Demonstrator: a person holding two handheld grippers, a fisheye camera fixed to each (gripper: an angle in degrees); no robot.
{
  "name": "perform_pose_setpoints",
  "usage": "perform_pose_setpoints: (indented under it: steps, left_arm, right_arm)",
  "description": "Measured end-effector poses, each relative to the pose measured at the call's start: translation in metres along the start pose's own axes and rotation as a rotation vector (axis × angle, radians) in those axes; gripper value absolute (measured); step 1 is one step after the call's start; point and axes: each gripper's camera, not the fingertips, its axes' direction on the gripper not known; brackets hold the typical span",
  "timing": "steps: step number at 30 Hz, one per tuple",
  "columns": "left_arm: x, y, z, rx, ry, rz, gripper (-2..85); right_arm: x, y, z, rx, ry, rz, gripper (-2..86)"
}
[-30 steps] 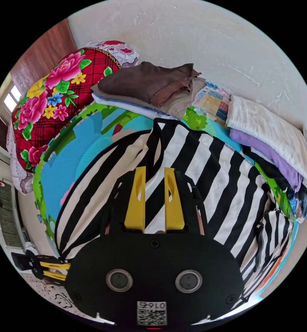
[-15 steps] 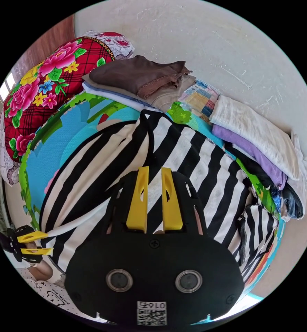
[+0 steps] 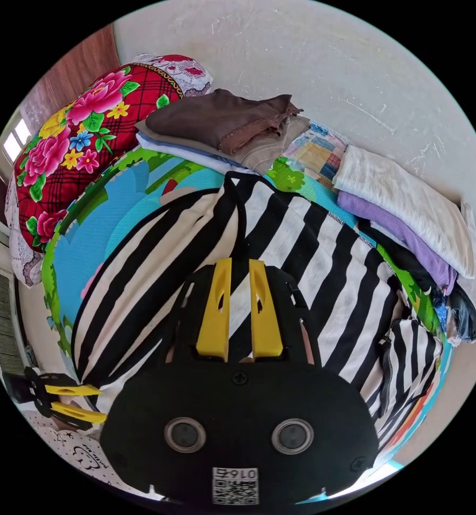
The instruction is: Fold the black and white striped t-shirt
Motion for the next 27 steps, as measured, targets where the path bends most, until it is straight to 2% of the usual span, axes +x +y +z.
perform_pose_setpoints:
  steps: [6,12,21,27]
  left_arm:
    - [-0.020,0.009,-0.027,0.131,-0.107,-0.130,7.9]
    - [-0.033,0.010,0.005,-0.003,-0.071,-0.173,8.2]
    - [-0.004,0.019,0.018,-0.016,-0.133,-0.086,5.6]
    - [-0.013,0.042,0.002,0.059,-0.169,-0.164,-0.4]
  right_arm:
    - [0.012,0.000,-0.007,0.029,-0.065,0.024,6.0]
    - [0.023,-0.009,-0.002,0.018,-0.049,0.055,6.2]
    - [0.032,-0.018,0.018,-0.026,-0.010,0.079,3.1]
    - [0.047,-0.016,0.013,-0.003,-0.055,0.098,1.0]
